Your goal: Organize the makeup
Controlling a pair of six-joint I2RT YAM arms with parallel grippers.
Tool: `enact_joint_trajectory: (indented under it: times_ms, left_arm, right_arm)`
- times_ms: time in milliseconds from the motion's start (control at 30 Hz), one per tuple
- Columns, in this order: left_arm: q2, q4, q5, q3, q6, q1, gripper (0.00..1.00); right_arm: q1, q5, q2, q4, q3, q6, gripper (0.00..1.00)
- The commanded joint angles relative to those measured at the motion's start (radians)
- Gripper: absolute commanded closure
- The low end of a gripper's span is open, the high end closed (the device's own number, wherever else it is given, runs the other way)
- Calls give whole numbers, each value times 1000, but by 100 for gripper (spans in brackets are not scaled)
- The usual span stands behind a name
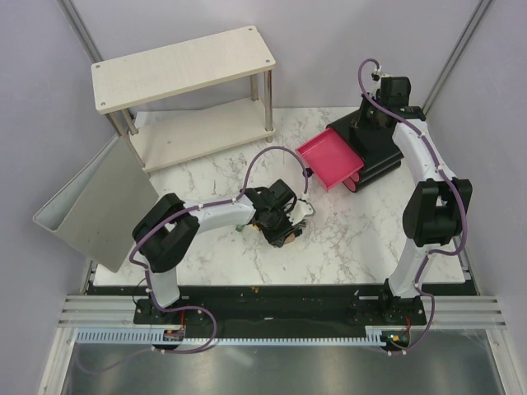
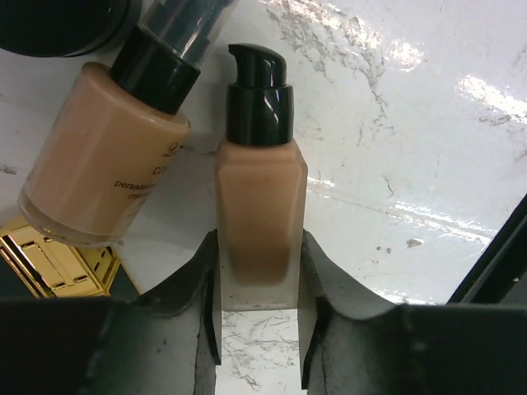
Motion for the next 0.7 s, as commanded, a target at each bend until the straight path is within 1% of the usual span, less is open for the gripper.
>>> enact_joint_trajectory:
  times_ms: [0, 200, 300, 400, 467, 500, 567, 600, 667]
  left_arm:
    - [-18, 12, 39, 9, -18, -13, 98]
    - [-113, 3, 20, -15, -5, -32, 98]
    - [-188, 1, -14, -20, -5, -35, 98]
    - [-246, 1, -84, 6, -5, -35, 98]
    - [-257, 0, -121, 55, -1, -33, 98]
    - [-256, 4, -170, 77, -2, -33, 98]
    - [-230, 18, -194, 149, -1, -32, 98]
    - [-215, 26, -206, 178, -1, -32, 98]
    - [-136, 26, -204, 284, -1, -32, 98]
  right_arm:
    - [1, 5, 34, -141, -44, -25, 100]
    - [1, 2, 34, -140, -46, -25, 100]
    - [3, -1, 37, -140, -46, -25, 100]
    - [1, 1, 37, -140, -44, -25, 100]
    - [1, -1, 37, -138, -44, -24, 100]
    - [1, -1, 37, -140, -46, -25, 100]
    - [1, -1, 40, -138, -46, -25, 100]
    - [1, -2, 40, -138, -46, -25, 100]
    - [1, -4, 41, -138, -47, -27, 100]
